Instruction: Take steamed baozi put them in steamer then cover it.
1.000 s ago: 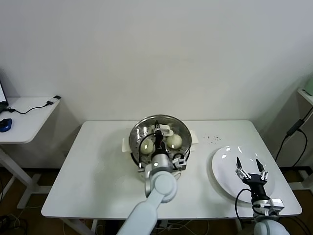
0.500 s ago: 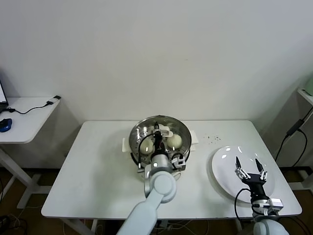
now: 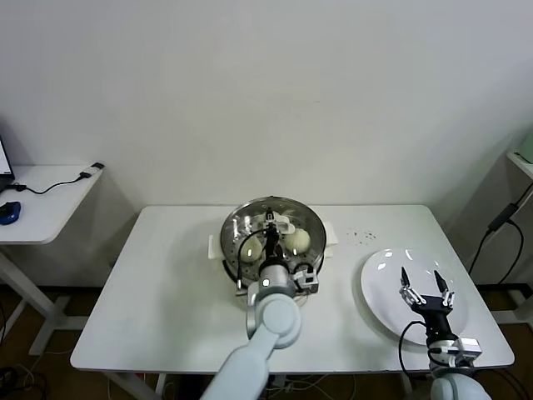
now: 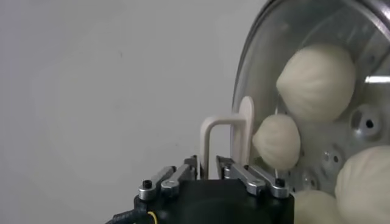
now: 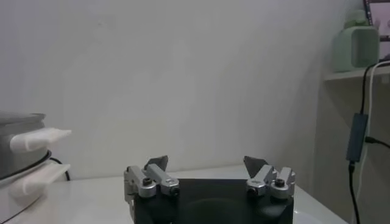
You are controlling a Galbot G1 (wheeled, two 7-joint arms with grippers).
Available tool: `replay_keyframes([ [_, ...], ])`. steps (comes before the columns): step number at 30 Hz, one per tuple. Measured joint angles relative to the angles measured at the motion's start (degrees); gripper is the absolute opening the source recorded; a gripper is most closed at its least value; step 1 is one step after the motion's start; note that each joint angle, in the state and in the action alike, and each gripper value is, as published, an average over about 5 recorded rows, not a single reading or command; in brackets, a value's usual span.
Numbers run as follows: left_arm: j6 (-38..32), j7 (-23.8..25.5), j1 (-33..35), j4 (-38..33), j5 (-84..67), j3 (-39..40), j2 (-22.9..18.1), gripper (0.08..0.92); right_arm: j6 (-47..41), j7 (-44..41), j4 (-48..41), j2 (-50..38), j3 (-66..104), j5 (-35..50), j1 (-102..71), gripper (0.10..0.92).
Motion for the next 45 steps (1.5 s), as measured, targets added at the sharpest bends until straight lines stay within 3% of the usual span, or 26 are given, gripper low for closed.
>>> replay_keyframes([
  [14, -0.4, 0.7, 4.2, -7.0, -1.7, 0.2, 0.0, 0.725, 0.0, -0.1, -0.4, 0.0, -0.1, -0.2, 0.2, 0.823],
  [18, -0.4, 1.2, 5.6, -9.5, -2.2, -0.3, 0.0, 0.807, -0.1, -0.1, -0.6, 0.0, -0.4, -0.4, 0.3, 0.823],
  [29, 0.0, 2.2, 10.3, -19.7, -4.3, -2.6, 0.0, 0.823, -0.7, 0.2, -0.2, 0.4, -1.6, -0.5, -0.3, 0.823],
  [34, 0.0, 1.3, 12.6, -24.6, -7.7, -5.4, 2.1, 0.823, 0.0, -0.2, 0.3, 0.7, -2.7, -0.6, -0.9, 0.823],
  [40, -1.1, -2.3, 14.6, -28.1, -17.9, -13.1, 5.6, 0.823, 0.4, -0.1, 2.2, 1.4, -5.0, -1.2, -2.2, 0.823],
  [45, -6.5, -6.2, 16.5, -28.7, -34.1, -22.7, 6.9, 0.823, 0.6, 0.0, 4.0, 2.1, -6.5, -2.0, -3.3, 0.823],
])
